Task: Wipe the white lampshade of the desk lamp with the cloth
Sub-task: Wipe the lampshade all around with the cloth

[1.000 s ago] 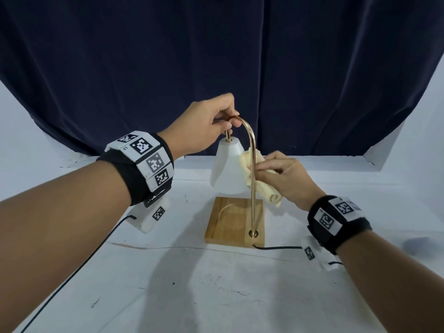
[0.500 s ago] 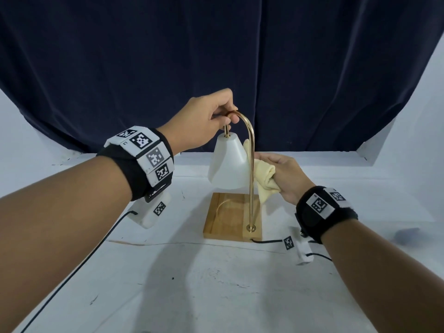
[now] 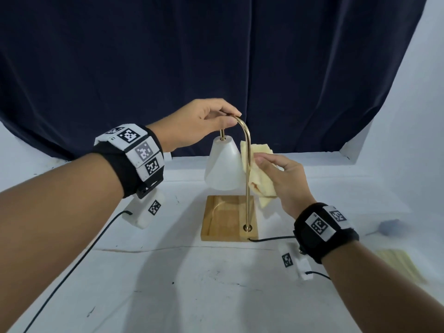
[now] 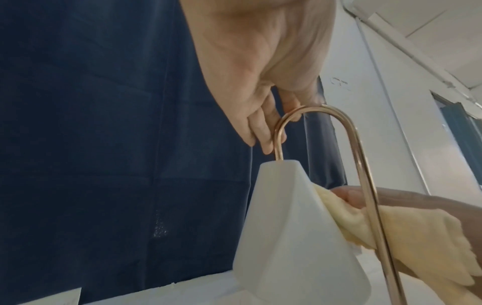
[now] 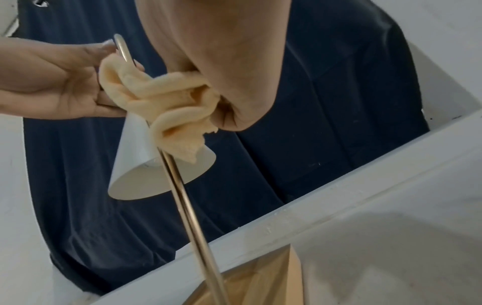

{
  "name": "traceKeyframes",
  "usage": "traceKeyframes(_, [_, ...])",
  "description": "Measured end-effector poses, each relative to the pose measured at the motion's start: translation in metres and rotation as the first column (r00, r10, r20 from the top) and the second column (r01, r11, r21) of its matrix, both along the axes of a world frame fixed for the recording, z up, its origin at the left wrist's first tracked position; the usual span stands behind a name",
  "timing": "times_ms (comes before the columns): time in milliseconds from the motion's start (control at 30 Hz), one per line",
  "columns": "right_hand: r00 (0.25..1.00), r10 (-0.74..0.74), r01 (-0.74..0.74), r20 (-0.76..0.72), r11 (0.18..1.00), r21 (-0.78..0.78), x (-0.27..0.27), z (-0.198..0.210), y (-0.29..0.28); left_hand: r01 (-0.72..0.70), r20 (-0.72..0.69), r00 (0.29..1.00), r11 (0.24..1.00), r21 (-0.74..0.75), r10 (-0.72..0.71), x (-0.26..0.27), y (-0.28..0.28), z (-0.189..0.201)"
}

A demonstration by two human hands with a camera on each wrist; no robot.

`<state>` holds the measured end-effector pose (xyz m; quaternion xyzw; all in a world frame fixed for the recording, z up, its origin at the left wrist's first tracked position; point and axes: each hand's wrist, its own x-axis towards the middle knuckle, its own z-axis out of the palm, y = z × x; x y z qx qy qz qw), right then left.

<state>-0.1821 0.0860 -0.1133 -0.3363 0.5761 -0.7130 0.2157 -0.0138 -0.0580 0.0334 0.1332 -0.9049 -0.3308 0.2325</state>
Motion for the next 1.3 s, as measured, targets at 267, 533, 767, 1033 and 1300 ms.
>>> traceKeyframes(267, [0.983, -0.069, 0.101, 0.171, 0.977, -0.186, 0.028, 0.018, 0.029, -0.012, -0.004, 1.000, 0.997, -0.081, 0.011, -0.002, -0.003, 0.002])
traceKeyframes(533, [0.986, -0.118, 0.141, 0.120, 0.970, -0.197, 0.064, 0.010, 0.045, -0.150, -0.040, 0.989, 0.953, -0.261, 0.145, 0.000, 0.006, 0.001])
traceKeyframes(767, [0.989, -0.119, 0.130, 0.087, 0.981, -0.145, 0.087, 0.011, 0.031, -0.292, -0.030, 0.954, 0.900, -0.325, 0.298, -0.002, 0.023, 0.009])
traceKeyframes(1033, [0.992, -0.119, 0.118, -0.031, 0.992, -0.039, 0.090, 0.002, 0.029, -0.274, 0.039, 0.956, 0.935, -0.225, 0.290, -0.009, 0.037, 0.013])
traceKeyframes(1300, [0.961, -0.183, 0.174, -0.209, 0.983, -0.062, 0.087, 0.018, 0.033, 0.048, 0.215, 0.974, 0.995, 0.092, -0.067, 0.024, 0.012, 0.019])
